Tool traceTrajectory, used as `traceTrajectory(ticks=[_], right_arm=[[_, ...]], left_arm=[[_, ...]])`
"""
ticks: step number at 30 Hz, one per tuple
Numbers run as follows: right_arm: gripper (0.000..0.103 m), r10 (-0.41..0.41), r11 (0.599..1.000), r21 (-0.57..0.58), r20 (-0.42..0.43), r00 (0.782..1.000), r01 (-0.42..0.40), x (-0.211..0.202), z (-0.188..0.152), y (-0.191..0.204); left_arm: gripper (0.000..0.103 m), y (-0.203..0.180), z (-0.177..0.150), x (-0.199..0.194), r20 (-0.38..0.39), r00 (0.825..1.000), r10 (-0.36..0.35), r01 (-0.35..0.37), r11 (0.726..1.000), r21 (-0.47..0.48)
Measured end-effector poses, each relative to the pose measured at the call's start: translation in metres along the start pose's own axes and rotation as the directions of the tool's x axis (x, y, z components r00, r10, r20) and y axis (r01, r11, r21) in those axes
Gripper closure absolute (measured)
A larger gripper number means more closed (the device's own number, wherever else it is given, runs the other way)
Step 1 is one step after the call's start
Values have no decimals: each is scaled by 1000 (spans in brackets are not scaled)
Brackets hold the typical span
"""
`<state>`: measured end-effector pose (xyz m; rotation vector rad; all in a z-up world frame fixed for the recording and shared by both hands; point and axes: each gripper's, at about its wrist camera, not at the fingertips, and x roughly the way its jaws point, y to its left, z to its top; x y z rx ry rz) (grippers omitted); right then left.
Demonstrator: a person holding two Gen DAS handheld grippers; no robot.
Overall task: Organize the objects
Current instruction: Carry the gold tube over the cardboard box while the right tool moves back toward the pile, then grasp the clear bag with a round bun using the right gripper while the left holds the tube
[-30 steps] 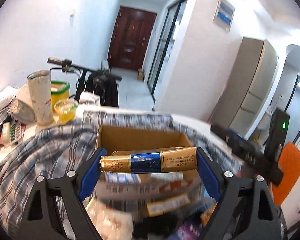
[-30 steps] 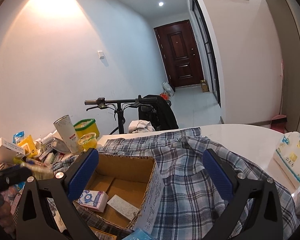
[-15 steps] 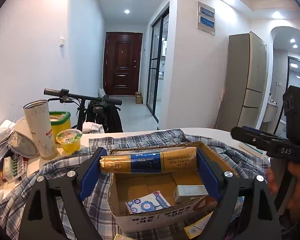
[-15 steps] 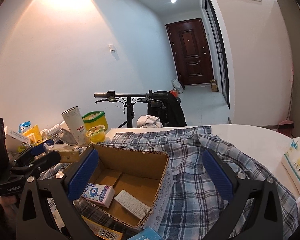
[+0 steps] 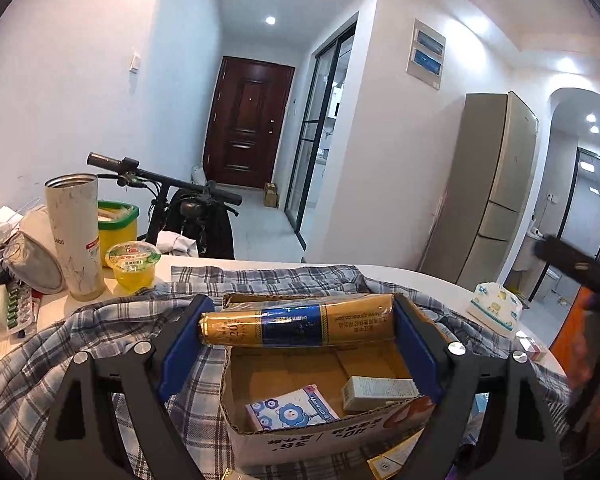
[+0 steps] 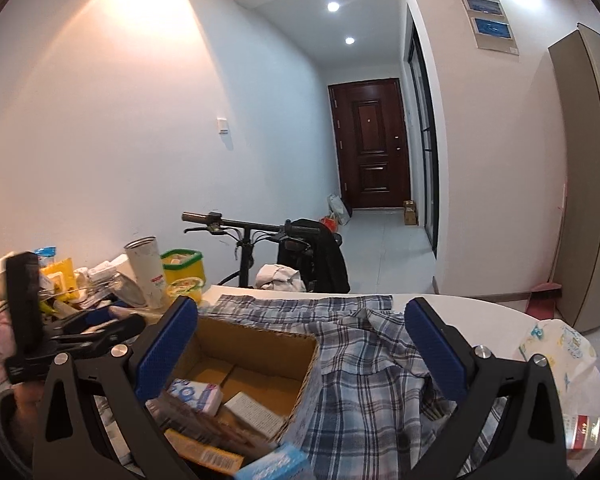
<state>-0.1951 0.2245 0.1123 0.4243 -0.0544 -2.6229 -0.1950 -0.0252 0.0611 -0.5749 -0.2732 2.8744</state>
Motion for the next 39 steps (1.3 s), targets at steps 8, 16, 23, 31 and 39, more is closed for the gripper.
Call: traceTrajectory(ticks=[8, 16, 23, 31, 39], right_arm=[[0, 78, 990, -116, -63, 995, -85, -95, -23, 43], [0, 174, 983, -21, -171, 970, -180, -123, -121, 67], [2, 102, 991, -53, -307, 946, -124, -110, -172, 86], [46, 80, 992, -65, -363, 928, -111, -95, -182, 84], [60, 96, 993, -36, -351, 931, -116, -99, -174, 80]], left_arm=[[14, 5, 1, -1, -17, 1000, -18, 17, 998, -58], [14, 6, 1, -1, -22, 1000, -19, 18, 998, -57], [14, 3, 0, 0, -31, 999, -33, 31, 998, -62], [14, 2, -3, 4, -49, 998, -43, 39, 997, -62], [14, 6, -3, 7, -48, 998, -44, 40, 996, -77]])
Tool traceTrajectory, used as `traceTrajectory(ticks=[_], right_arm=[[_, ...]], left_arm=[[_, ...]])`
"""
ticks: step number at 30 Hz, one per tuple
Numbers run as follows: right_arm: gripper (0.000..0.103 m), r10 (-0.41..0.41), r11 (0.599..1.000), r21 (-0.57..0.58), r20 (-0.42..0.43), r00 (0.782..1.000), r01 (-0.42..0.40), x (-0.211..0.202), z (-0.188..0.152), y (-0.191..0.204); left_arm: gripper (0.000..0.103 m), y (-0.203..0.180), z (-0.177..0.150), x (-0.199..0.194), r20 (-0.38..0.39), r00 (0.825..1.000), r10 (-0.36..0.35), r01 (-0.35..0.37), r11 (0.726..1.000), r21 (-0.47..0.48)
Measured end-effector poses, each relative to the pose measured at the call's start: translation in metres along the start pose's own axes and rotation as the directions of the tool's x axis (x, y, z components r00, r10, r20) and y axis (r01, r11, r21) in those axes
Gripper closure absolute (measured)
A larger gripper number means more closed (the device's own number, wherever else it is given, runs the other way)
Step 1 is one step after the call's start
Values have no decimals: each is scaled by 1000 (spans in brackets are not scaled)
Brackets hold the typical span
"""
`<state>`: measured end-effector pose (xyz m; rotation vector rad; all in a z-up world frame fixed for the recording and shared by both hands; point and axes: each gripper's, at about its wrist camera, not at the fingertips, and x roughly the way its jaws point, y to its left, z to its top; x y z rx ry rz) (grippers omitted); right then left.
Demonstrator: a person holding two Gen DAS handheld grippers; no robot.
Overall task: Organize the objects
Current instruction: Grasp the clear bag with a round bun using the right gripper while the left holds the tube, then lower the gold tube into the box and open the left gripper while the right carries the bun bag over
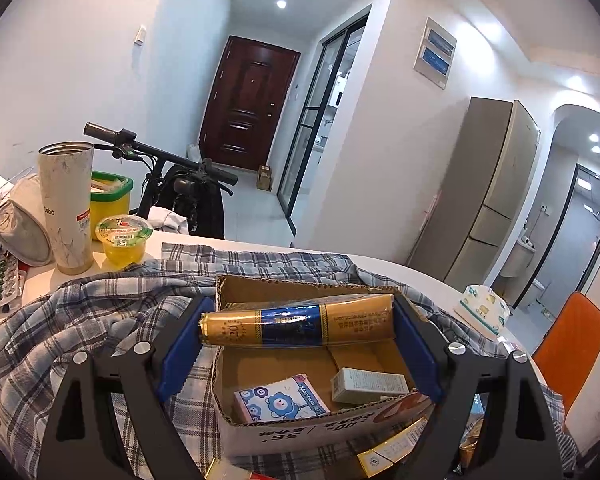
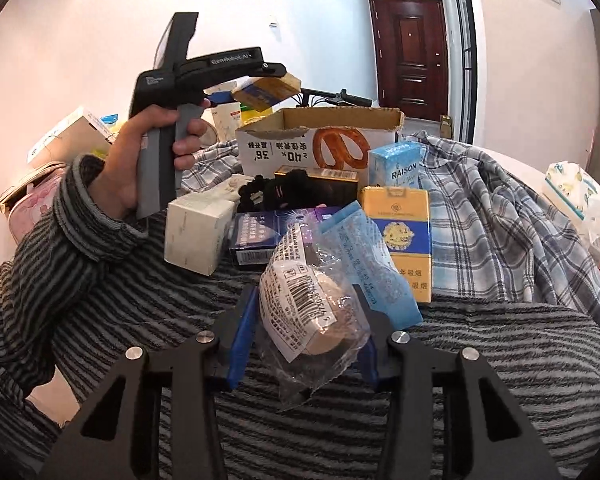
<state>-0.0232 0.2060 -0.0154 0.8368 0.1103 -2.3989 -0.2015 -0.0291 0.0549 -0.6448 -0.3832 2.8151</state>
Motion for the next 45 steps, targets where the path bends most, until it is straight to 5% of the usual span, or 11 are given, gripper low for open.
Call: traceTrajectory(ticks=[11, 18, 23, 27, 33, 38, 45], right_arm=[[60, -13, 996, -87, 163, 986, 27, -27, 58, 11], [60, 26, 992, -127, 314, 949, 15, -25, 134, 3], [60, 73, 997, -37, 376, 924, -64, 2, 192, -21], [60, 52, 999, -11, 350, 935, -52, 49, 223, -33], [60, 60, 995, 57, 326, 944, -83, 97, 205, -59], [60, 22, 997, 64, 235, 972, -38, 115, 195, -74], [60, 90, 986, 115, 215, 972, -117, 122, 192, -86]], left_arm=[[14, 5, 2, -4, 21, 1000, 3, -3, 1000, -4], [14, 1, 1, -1, 21, 999, 24, -25, 999, 30], [14, -7, -2, -4, 49, 997, 54, -57, 995, 77], [14, -9, -2, 0, 38, 997, 70, -73, 993, 91], [14, -13, -6, 2, 30, 996, 89, -92, 988, 121], [14, -12, -7, 6, 0, 996, 84, -84, 992, 94], [14, -21, -5, 7, 12, 988, 151, -151, 979, 136]])
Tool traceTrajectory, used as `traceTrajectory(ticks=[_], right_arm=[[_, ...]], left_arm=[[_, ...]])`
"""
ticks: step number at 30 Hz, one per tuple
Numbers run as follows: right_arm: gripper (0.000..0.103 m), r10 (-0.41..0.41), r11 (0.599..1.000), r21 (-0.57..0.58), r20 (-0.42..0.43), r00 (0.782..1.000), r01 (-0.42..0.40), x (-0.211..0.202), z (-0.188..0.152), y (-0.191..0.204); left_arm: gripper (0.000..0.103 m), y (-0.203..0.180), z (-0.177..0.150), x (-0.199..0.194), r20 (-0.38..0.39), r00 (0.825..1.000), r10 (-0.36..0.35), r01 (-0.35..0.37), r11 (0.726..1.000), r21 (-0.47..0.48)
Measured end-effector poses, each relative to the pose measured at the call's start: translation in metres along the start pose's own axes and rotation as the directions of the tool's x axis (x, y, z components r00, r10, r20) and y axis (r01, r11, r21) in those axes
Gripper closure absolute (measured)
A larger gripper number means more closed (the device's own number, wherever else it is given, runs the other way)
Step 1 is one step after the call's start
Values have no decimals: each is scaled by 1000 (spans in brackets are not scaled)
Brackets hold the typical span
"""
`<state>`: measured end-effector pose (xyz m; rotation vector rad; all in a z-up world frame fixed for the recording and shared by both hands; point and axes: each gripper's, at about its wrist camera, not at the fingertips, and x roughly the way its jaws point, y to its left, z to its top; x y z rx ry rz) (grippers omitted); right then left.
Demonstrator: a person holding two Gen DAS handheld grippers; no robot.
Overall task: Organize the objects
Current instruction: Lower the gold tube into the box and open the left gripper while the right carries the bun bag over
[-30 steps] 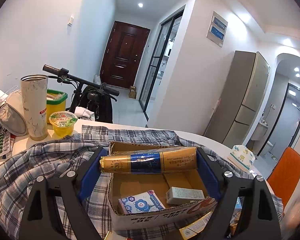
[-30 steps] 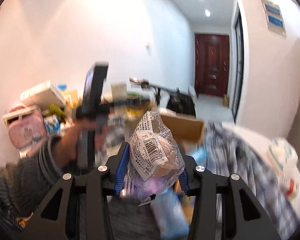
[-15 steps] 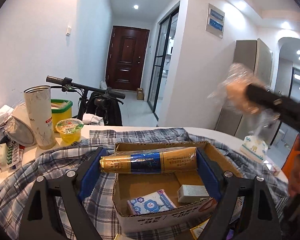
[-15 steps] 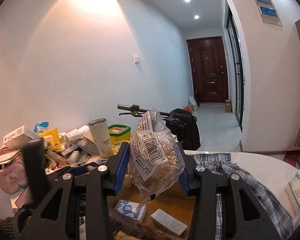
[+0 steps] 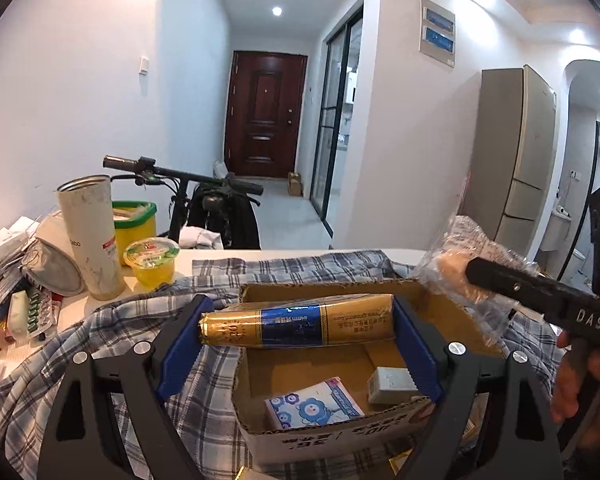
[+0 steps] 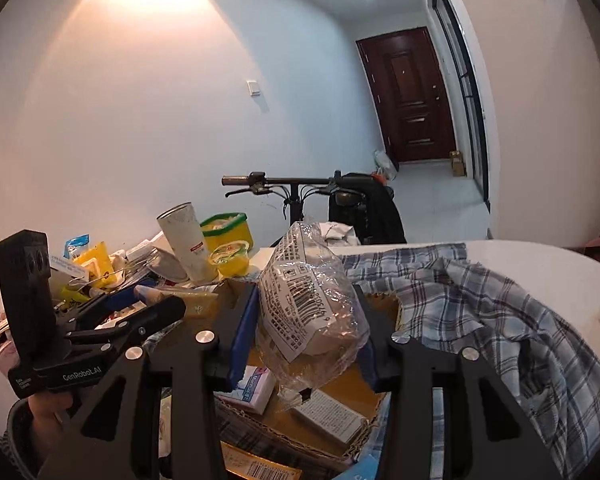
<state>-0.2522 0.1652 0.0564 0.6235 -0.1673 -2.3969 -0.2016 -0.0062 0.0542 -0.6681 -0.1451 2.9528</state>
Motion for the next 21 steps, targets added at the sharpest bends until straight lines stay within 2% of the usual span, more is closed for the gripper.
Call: traceTrajectory(ticks=[3, 8, 14, 21], right_arm=[[60, 18, 1000, 20, -20, 1000, -18, 1, -2, -3], [60, 19, 999, 42, 1, 1000, -19, -6, -3, -8], [59, 10, 998, 70, 13, 1000, -11, -9, -3, -15], [59, 18, 997, 70, 16, 1000, -20, -10, -3, -11]], left_arm=[[14, -7, 3, 6, -17, 1000, 25, -25, 999, 28], [14, -17, 11, 25, -73, 996, 49, -47, 998, 34], [14, -34, 14, 49, -128, 987, 96, -81, 990, 118], [14, -26, 8, 66, -175, 982, 69, -58, 996, 68]])
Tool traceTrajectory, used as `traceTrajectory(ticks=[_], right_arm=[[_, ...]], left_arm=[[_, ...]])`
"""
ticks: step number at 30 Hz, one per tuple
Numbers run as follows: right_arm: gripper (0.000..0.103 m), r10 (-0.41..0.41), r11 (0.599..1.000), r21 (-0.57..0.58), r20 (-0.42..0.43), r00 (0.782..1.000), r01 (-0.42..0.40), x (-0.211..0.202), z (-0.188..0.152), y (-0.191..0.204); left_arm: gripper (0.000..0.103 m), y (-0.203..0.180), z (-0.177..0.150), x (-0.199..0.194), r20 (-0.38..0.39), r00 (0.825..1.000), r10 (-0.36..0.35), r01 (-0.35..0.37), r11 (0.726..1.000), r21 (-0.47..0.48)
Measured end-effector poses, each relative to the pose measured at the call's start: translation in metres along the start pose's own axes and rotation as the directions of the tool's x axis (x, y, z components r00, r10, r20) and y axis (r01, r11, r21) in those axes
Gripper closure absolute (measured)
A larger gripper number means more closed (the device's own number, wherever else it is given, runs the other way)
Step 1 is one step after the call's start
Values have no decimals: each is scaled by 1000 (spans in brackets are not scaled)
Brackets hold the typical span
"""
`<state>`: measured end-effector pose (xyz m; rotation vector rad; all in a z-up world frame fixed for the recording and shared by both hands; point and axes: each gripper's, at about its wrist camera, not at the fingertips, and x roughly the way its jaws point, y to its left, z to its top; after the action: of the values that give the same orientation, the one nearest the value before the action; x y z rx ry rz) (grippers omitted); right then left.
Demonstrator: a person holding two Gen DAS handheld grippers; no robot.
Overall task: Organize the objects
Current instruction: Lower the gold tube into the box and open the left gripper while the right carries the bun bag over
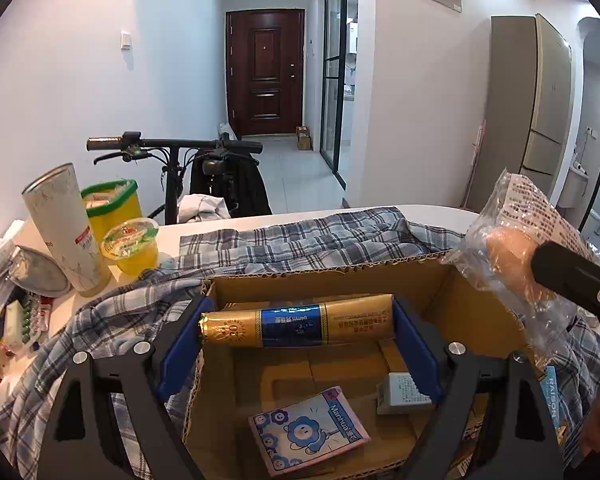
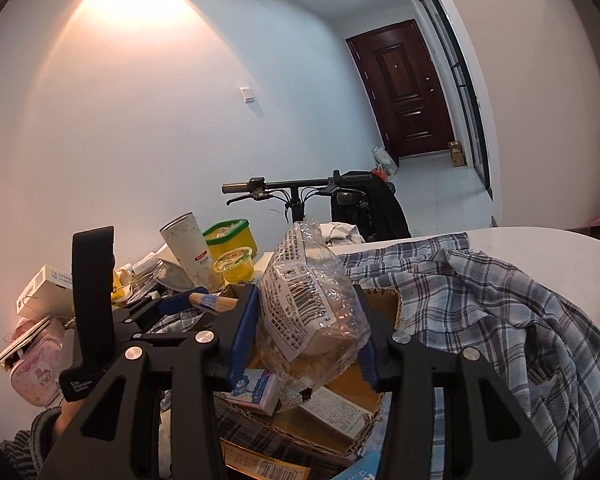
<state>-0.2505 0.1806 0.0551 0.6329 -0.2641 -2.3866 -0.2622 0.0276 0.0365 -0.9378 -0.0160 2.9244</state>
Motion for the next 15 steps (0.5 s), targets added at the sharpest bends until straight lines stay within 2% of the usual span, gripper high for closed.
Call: traceTrajectory(ticks=[3, 11, 13, 15], right_arm=[[59, 21, 999, 28, -17, 1000, -20, 3, -1, -2], [59, 14, 999, 35, -12, 1000, -13, 0, 0, -5], [59, 10, 999, 37, -12, 1000, -10, 0, 0, -6], [59, 8, 999, 36, -13, 1000, -7, 0, 0, -6]], left_arm=[[14, 2, 1, 3, 0, 1000, 10, -10, 1000, -1], [12, 7, 3, 14, -16, 1000, -16, 15, 999, -38], [4, 6, 2, 18, -33, 999, -13, 11, 999, -34], [3, 6, 0, 17, -25, 999, -25, 24, 999, -36]])
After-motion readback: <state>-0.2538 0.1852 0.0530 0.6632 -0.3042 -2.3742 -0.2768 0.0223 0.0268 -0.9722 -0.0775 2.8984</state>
